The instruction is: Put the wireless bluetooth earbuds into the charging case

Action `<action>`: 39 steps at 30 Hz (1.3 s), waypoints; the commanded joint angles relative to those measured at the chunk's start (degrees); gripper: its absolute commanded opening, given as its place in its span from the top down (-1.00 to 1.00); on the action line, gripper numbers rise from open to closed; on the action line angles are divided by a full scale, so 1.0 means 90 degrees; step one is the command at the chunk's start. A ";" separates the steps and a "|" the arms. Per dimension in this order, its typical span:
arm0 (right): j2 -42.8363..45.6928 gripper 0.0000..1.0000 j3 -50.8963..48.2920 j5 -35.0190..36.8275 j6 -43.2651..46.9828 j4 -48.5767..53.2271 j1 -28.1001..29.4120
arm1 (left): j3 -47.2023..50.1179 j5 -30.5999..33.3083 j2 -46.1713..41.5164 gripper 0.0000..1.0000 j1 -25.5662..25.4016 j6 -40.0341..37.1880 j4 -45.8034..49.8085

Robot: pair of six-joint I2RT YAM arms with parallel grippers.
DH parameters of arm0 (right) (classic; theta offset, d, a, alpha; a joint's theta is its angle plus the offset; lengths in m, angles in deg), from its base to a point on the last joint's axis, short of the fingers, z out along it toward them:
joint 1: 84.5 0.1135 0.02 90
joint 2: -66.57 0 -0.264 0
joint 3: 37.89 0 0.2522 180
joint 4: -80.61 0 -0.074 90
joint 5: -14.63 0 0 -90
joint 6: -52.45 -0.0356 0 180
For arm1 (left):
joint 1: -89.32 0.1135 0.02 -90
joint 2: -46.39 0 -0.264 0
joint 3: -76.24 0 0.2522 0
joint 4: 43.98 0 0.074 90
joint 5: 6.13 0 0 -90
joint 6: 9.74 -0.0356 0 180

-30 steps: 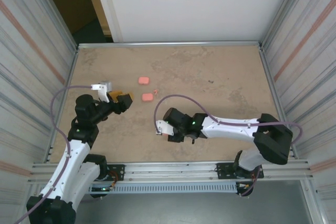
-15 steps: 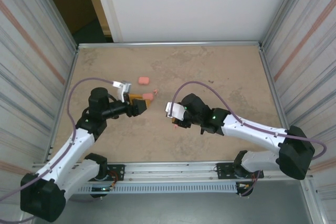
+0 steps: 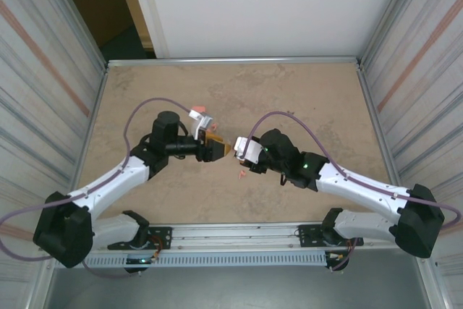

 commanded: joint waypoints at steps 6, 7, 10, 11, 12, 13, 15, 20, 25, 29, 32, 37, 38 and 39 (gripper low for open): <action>0.0293 0.12 -0.0119 0.0100 0.0083 -0.0241 -0.0058 | -0.0509 -0.0209 0.0620 -0.38 -0.0481 -0.0077 -0.0401; 0.0304 0.13 -0.0130 0.0116 0.0079 -0.0241 -0.0062 | -0.0543 -0.0242 0.0672 -0.36 -0.0492 -0.0072 -0.0411; 0.0331 0.13 -0.0138 0.0134 0.0070 -0.0218 -0.0080 | -0.0593 -0.0289 0.0758 -0.31 -0.0509 -0.0056 -0.0436; 0.0334 0.13 -0.0138 0.0134 0.0063 -0.0221 -0.0089 | -0.0609 -0.0293 0.0795 -0.29 -0.0502 -0.0057 -0.0445; 0.0344 0.12 -0.0149 0.0125 0.0053 -0.0221 -0.0098 | -0.0628 -0.0300 0.0826 -0.26 -0.0517 -0.0060 -0.0446; 0.0355 0.13 -0.0150 0.0120 0.0045 -0.0236 -0.0099 | -0.0649 -0.0331 0.0852 -0.23 -0.0511 -0.0062 -0.0446; 0.0368 0.12 -0.0157 0.0097 0.0025 -0.0260 -0.0109 | -0.0697 -0.0376 0.0928 -0.15 -0.0533 -0.0059 -0.0436; 0.0383 0.13 -0.0168 0.0120 -0.0004 -0.0308 -0.0120 | -0.0796 -0.0468 0.1135 0.03 -0.0569 -0.0040 -0.0461; 0.0393 0.12 -0.0178 0.0134 -0.0043 -0.0338 -0.0119 | -0.0802 -0.0546 0.1274 0.16 -0.0595 0.0050 -0.0611; 0.0392 0.12 -0.0175 0.0172 -0.0072 -0.0363 -0.0129 | -0.0828 -0.0584 0.1313 0.25 -0.0598 0.0050 -0.0610; 0.0383 0.13 -0.0175 0.0163 -0.0106 -0.0376 -0.0130 | -0.0828 -0.0575 0.1324 0.35 -0.0598 0.0060 -0.0621; 0.0363 0.09 -0.0159 0.0152 -0.0167 -0.0378 -0.0143 | -0.0819 -0.0573 0.1318 0.57 -0.0598 0.0089 -0.0641; 0.0354 0.08 -0.0157 0.0170 -0.0188 -0.0363 -0.0147 | -0.0828 -0.0576 0.1313 0.60 -0.0599 0.0089 -0.0641; 0.0349 0.08 -0.0141 0.0183 -0.0215 -0.0341 -0.0158 | -0.0823 -0.0567 0.1305 0.64 -0.0598 0.0096 -0.0641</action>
